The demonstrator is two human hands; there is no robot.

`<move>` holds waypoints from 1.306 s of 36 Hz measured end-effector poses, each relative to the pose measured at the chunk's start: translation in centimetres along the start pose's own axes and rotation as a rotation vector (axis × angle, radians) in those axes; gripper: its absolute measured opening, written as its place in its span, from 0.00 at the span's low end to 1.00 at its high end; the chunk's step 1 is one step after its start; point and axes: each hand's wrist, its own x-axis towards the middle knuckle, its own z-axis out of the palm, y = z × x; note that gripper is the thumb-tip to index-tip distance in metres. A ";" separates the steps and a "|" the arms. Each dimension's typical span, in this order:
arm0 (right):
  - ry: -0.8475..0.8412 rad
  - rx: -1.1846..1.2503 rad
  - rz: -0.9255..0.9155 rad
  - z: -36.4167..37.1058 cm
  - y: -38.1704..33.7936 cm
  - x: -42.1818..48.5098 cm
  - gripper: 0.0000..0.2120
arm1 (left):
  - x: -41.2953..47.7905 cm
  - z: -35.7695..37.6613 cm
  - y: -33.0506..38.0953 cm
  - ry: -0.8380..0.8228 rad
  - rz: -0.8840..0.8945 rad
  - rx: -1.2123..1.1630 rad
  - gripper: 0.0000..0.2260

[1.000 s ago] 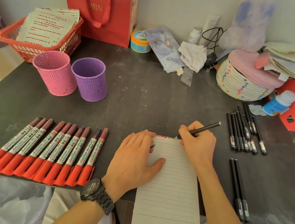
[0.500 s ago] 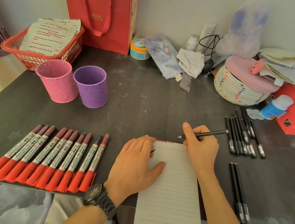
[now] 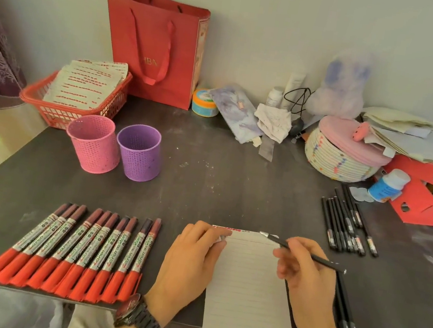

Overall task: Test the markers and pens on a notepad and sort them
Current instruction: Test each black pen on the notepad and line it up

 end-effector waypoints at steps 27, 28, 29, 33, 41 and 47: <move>-0.007 0.030 -0.020 -0.9 1.2 -1.7 0.09 | -0.2 0.0 -0.7 -0.071 0.003 -0.167 0.12; -0.013 0.005 -0.030 -0.9 1.2 -1.7 0.08 | -0.2 0.0 -0.8 -0.074 0.004 -0.169 0.12; -0.018 -0.018 -0.040 -0.8 1.1 -1.7 0.07 | -0.2 0.0 -0.8 -0.076 0.008 -0.173 0.12; -0.034 -0.107 -0.055 -0.5 0.9 -1.9 0.05 | -0.2 0.0 -0.8 -0.083 0.025 -0.190 0.12; -0.052 -0.215 -0.088 -0.1 0.9 -2.2 0.09 | -0.2 0.0 -0.9 -0.102 0.043 -0.185 0.11; 0.012 -0.186 -0.098 -0.4 0.9 -2.1 0.09 | -0.2 0.0 -0.8 -0.102 0.045 -0.194 0.09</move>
